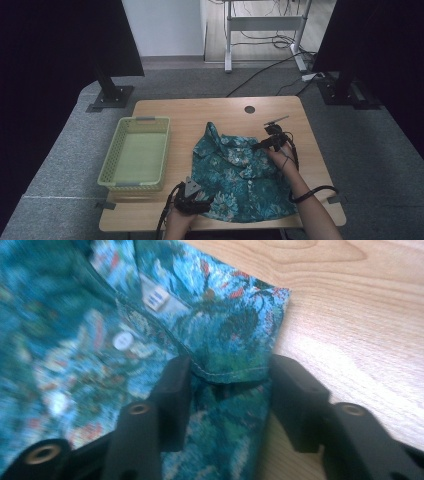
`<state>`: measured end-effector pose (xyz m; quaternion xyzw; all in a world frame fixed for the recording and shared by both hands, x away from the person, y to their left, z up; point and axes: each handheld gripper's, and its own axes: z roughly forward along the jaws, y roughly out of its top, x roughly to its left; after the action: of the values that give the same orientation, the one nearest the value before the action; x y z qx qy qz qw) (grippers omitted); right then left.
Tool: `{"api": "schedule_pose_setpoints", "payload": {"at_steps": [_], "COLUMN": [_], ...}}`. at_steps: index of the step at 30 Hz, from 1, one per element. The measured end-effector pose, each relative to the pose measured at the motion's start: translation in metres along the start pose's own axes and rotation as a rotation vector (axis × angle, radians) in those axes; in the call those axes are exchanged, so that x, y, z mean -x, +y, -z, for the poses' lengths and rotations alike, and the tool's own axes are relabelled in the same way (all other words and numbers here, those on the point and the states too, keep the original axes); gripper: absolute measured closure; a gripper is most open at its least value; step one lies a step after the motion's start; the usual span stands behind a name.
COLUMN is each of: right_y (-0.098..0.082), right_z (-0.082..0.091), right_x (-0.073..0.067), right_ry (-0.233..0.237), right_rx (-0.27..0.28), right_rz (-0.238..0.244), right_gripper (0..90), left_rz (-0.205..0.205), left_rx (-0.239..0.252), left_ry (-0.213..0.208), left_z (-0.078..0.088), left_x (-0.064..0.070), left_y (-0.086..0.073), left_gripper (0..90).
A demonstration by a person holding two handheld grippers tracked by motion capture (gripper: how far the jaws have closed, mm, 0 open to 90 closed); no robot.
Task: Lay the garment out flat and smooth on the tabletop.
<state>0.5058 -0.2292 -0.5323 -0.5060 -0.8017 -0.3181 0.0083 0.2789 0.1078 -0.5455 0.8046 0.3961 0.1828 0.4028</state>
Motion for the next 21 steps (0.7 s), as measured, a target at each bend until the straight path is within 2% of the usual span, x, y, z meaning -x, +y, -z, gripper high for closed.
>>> {"api": "schedule_pose_setpoints", "payload": {"at_steps": [3, 4, 6, 8, 9, 10, 11, 12, 13, 14, 16, 17, 19, 21], "right_y": [-0.001, 0.000, 0.004, 0.013, 0.022, 0.034, 0.048, 0.060, 0.068, 0.074, 0.078, 0.077, 0.069, 0.057], "right_z": [-0.001, -0.001, -0.002, -0.001, 0.004, 0.014, 0.031, 0.052, 0.072, 0.088, 0.106, 0.110, 0.109, 0.102], "right_x": [-0.009, -0.011, -0.012, -0.010, -0.010, -0.011, -0.012, -0.012, -0.011, -0.009, -0.006, -0.005, -0.004, -0.004], "right_ry": [-0.104, -0.117, -0.125, -0.105, -0.122, -0.157, -0.195, -0.241, -0.261, -0.268, -0.293, -0.283, -0.264, -0.252], "right_rx": [-0.023, -0.036, -0.063, -0.071, -0.060, -0.021, 0.066, 0.187, 0.287, 0.346, 0.361, 0.344, 0.296, 0.242], "right_rz": [0.092, 0.107, 0.130, 0.126, 0.129, 0.151, 0.162, 0.121, 0.052, -0.002, -0.042, -0.049, -0.048, -0.028], "right_gripper": [75.4, 81.8, 85.8, 86.6, 86.6, 86.4, 80.8, 64.4, 57.8, 52.2, 47.1, 45.1, 40.3, 39.1], "left_rz": [-0.003, -0.002, -0.001, 0.003, 0.007, 0.008, 0.008, 0.008, 0.007, 0.008, 0.009, 0.008, 0.007, 0.003], "left_rx": [-0.011, -0.010, -0.008, -0.006, -0.001, 0.003, 0.006, 0.010, 0.012, 0.010, 0.014, 0.013, 0.012, 0.012], "left_ry": [0.000, -0.002, 0.000, -0.006, -0.007, -0.009, -0.009, -0.004, -0.005, -0.008, -0.006, -0.004, 0.001, 0.006], "left_z": [-0.002, -0.003, -0.004, -0.003, -0.003, -0.002, -0.001, -0.001, 0.000, -0.001, -0.001, -0.001, -0.001, -0.002], "left_x": [0.000, 0.000, 0.001, 0.000, 0.001, 0.001, 0.001, 0.002, 0.002, 0.001, 0.001, 0.001, 0.001, 0.002], "left_y": [-0.001, -0.002, -0.003, -0.004, -0.004, -0.004, -0.005, -0.005, -0.006, -0.006, -0.006, -0.007, -0.007, -0.007], "left_gripper": [21.9, 21.9, 21.9, 22.0, 22.0, 22.0, 22.1, 22.0, 22.0, 22.0, 22.0, 22.0, 21.8, 21.7]}}
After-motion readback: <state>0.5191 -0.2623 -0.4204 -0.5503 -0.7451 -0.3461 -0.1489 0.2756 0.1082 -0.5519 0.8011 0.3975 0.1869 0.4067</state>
